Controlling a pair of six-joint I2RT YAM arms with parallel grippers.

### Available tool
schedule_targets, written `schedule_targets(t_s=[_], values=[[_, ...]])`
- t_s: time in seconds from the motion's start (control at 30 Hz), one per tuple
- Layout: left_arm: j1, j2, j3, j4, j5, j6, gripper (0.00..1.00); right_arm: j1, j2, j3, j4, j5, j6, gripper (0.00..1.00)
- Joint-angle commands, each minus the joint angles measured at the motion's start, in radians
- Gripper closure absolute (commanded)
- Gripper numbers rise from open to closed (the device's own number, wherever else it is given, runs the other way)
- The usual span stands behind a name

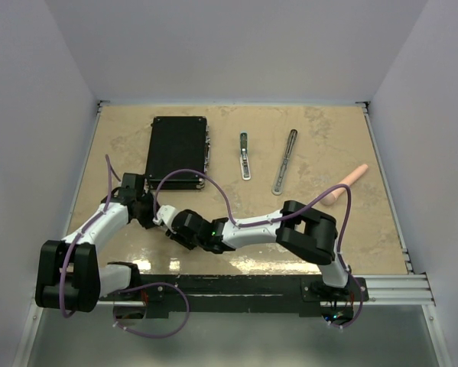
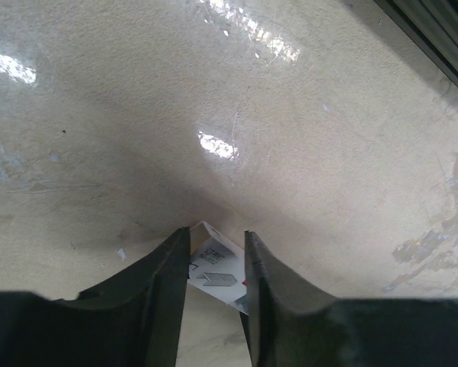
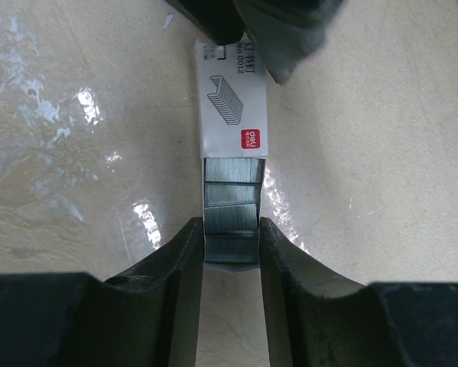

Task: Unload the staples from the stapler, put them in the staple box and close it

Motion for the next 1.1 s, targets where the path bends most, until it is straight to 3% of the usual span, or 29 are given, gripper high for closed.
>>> schedule_targets(t_s=[0.0, 0.03, 0.3, 0.9, 1.07], values=[[0.001, 0.004, 0.013, -0.005, 0.023, 0.001, 0.55, 0.0, 0.033, 0.042, -0.041, 0.022, -0.026, 0.67], [0.001, 0.002, 0.017, -0.021, 0.015, -0.001, 0.5, 0.001, 0.029, 0.037, -0.036, 0.018, -0.023, 0.67], [0.001, -0.022, 0.065, -0.113, -0.097, -0.042, 0.41, 0.0, 0.016, 0.014, -0.034, 0.039, -0.018, 0.67], [0.0, -0.008, 0.03, -0.022, -0.025, -0.025, 0.52, 0.0, -0.019, 0.004, -0.042, -0.07, -0.039, 0.68], [0.001, -0.004, 0.016, -0.001, 0.003, -0.015, 0.59, 0.001, -0.014, 0.004, -0.036, -0.085, -0.039, 0.68]])
